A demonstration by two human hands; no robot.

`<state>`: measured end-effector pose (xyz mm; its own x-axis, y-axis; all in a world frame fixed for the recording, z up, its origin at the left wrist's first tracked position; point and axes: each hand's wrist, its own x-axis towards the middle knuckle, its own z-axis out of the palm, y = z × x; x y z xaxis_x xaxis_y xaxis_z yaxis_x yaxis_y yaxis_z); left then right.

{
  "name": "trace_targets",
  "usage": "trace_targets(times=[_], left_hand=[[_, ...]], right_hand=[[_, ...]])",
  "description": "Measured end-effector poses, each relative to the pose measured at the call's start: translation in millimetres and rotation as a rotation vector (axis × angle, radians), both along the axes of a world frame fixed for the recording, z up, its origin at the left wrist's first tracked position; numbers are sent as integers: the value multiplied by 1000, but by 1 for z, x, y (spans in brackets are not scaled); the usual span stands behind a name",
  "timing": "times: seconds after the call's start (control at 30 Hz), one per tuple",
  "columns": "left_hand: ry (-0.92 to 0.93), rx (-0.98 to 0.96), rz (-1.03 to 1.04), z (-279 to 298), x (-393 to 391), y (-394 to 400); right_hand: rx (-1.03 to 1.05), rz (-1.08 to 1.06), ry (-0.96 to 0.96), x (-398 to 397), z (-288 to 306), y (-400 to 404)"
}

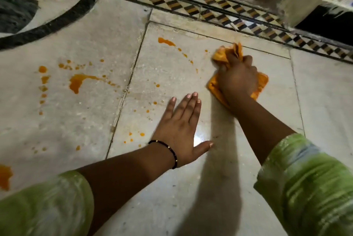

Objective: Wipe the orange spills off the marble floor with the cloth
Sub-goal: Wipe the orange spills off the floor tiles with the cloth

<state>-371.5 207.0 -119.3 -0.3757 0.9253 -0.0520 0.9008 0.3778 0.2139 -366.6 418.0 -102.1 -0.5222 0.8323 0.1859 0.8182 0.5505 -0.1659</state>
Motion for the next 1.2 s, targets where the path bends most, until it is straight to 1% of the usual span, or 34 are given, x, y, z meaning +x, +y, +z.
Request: trace_targets(times=[0.1, 0.2, 0.23, 0.27, 0.3, 0.37, 0.43, 0.47, 0.5, 0.53, 0.6, 0.67, 0.73, 0.8, 0.87, 0.93, 1.0, 1.03, 1.1, 1.17, 1.2], left_hand=[[-10, 8, 3, 0, 1, -1], [-34, 49, 9, -2, 0, -1], [-43, 57, 8, -1, 0, -1], [-50, 60, 2, -1, 0, -1], [-54, 59, -3, -2, 0, -1], [-53, 65, -3, -2, 0, -1], [-46, 75, 7, -2, -1, -1], [-49, 71, 7, -1, -1, -1], [-53, 67, 7, -1, -1, 0], [-51, 61, 9, -1, -1, 0], [-45, 59, 7, 0, -1, 0], [-50, 58, -2, 0, -1, -1], [-55, 68, 0, -1, -2, -2], [-63, 67, -6, -2, -2, -1], [-60, 68, 4, -4, -1, -1], [-66, 73, 11, -3, -1, -1], [-60, 56, 3, -1, -2, -1], [-50, 47, 5, 0, -2, -1], [-44, 46, 5, 1, -3, 0], [-46, 45, 1, -1, -2, 0], [-45, 41, 4, -2, -1, -1]], right_hand=[[-7, 313, -27, -22, 0, -13], [-7, 721, -67, 11, 5, -12], [-28, 819, -84, 27, 7, -6], [-42, 863, -97, 38, 9, 4], [-45, 842, -102, 43, 10, 15], [-21, 653, -75, 33, 9, 33], [-8, 433, -18, -4, 7, 36], [-23, 370, -10, -27, 8, 32], [-45, 356, -20, -49, 9, 25], [-55, 399, -38, -67, 10, 16], [-48, 568, -77, -79, 12, -2], [-46, 754, -93, -61, 13, -5], [-67, 876, -86, -33, 13, 10], [-70, 867, -86, -19, 13, 32], [-55, 723, -49, -31, 11, 41], [-16, 531, -36, -62, 9, 34], [-30, 430, -58, -91, 9, 17], [-32, 462, -78, -100, 8, 9], [-27, 629, -123, -101, 10, -4], [-33, 820, -132, -77, 13, -3], [-42, 882, -118, -61, 14, 1]])
